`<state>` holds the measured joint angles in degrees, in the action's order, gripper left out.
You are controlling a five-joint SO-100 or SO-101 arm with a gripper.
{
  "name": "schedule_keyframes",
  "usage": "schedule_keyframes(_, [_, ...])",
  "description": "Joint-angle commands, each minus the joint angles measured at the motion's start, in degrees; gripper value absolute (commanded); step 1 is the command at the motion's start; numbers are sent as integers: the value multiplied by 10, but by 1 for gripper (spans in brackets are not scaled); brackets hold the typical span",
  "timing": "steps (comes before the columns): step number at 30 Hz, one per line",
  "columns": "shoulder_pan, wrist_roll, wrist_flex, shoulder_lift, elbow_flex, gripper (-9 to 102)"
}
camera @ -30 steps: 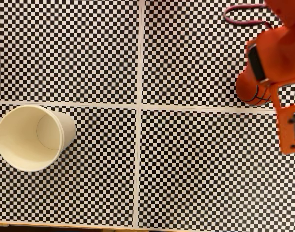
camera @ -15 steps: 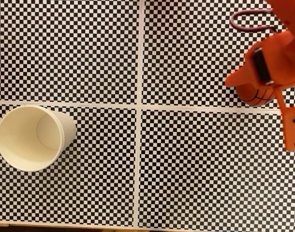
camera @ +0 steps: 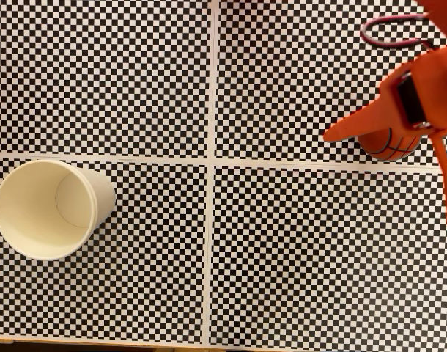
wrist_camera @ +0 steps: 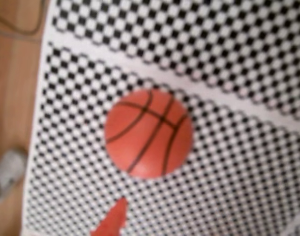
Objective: Grasp basketball and place into cup.
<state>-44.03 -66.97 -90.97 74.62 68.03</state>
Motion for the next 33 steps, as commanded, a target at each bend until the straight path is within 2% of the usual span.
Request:
schedule_keyframes(1, [-6,11,4,-2,-30,68])
schedule_keyframes(7, [-19,28,5,-14,-35,68])
schedule_keyframes(12, [-20,37,5,-16,-38,63])
schedule_keyframes(33, [-54,97,6,-101,-109,66])
